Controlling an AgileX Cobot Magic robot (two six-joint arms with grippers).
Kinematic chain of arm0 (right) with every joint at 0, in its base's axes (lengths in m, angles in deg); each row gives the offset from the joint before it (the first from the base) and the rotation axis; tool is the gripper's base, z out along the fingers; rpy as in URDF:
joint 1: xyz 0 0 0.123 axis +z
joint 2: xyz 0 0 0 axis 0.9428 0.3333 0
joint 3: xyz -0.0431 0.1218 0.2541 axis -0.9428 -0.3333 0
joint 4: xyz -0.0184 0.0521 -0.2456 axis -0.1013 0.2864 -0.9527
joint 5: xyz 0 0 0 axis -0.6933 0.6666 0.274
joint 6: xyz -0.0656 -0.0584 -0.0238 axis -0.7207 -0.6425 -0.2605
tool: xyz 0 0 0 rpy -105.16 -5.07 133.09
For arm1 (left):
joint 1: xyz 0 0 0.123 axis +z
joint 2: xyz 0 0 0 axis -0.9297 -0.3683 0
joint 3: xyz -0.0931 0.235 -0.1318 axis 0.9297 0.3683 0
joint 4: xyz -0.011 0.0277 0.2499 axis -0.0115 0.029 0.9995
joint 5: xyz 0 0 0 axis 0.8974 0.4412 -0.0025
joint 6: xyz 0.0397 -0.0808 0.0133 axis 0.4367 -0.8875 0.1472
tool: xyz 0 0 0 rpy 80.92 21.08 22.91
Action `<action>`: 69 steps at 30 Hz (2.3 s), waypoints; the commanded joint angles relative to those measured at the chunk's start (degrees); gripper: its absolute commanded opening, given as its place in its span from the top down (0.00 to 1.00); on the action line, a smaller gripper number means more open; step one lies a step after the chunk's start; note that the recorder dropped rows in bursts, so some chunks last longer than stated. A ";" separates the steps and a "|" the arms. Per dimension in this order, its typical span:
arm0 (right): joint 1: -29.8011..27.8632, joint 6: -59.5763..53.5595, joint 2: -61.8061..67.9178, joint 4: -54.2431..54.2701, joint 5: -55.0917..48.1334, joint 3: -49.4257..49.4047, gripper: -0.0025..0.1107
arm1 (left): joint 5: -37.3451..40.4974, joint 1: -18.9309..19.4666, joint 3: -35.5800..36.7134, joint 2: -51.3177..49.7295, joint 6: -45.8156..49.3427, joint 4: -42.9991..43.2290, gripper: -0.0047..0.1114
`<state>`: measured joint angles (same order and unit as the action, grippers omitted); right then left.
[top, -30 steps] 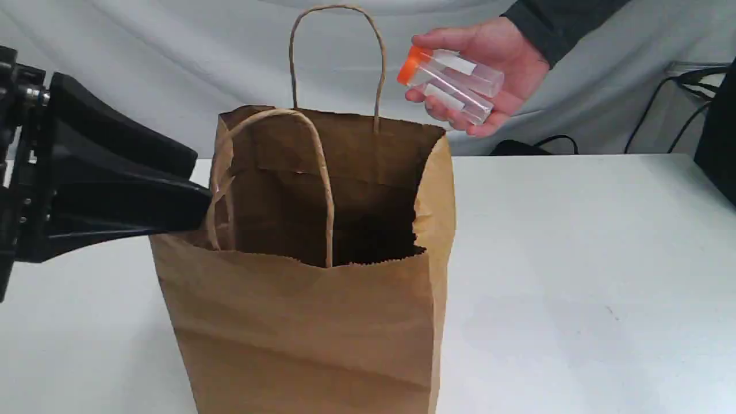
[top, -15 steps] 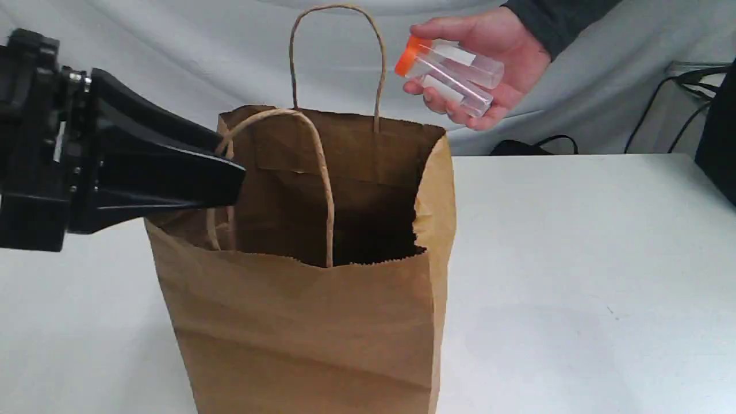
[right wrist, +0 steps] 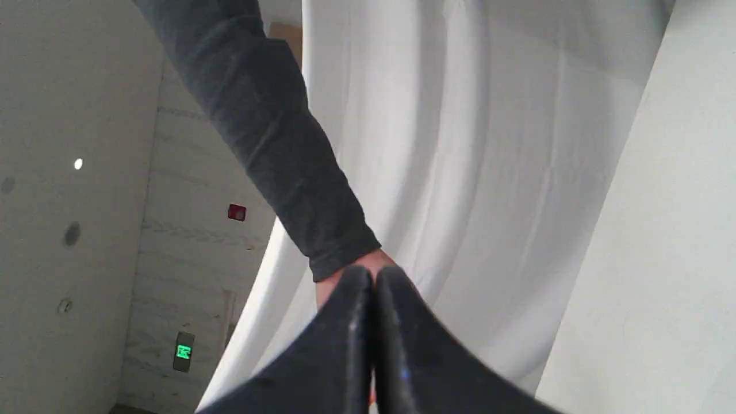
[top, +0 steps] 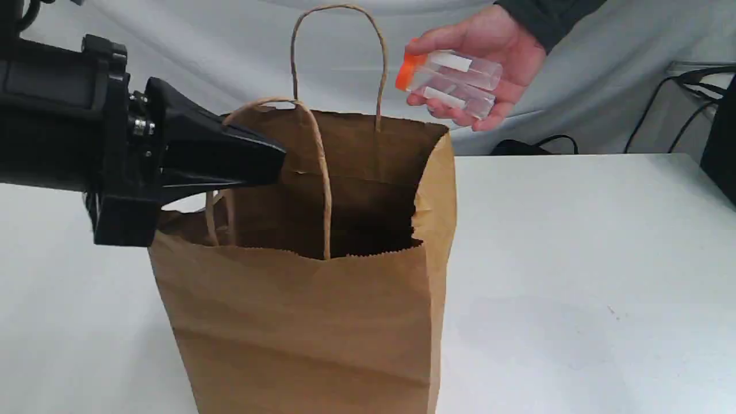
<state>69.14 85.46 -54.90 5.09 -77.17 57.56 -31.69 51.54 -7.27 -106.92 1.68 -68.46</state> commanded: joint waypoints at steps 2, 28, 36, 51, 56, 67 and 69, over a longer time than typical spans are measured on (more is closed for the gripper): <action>0.29 -0.28 -0.37 -1.06 -0.65 -0.15 0.98 | -0.91 -0.36 -0.25 -0.04 0.09 -0.18 0.96; 0.29 0.79 -0.37 -33.88 -1.48 10.82 0.98 | -2.41 -0.36 -0.25 -0.04 0.09 -0.18 0.96; 0.29 -3.07 21.11 -54.84 -16.45 37.91 0.98 | -2.39 -0.36 -0.25 -0.04 0.21 -0.18 0.96; 0.29 -36.63 67.82 -30.77 -60.56 93.86 0.98 | -2.39 -0.36 -0.25 -0.04 0.21 -0.18 0.96; 0.29 -36.87 80.95 -26.64 -74.91 105.43 0.98 | -2.39 -0.36 -0.25 -0.04 0.21 -0.18 0.96; 13.72 -43.20 96.34 -35.03 -74.91 109.23 0.98 | -2.39 -0.36 -0.25 -0.04 0.21 -0.18 0.96; 16.79 -43.20 97.95 -40.35 -74.91 109.23 0.98 | -2.39 -0.36 -0.25 -0.04 0.21 -0.18 0.96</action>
<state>83.98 43.37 42.26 -31.00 -151.71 166.44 -33.61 51.54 -7.27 -106.92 1.77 -68.46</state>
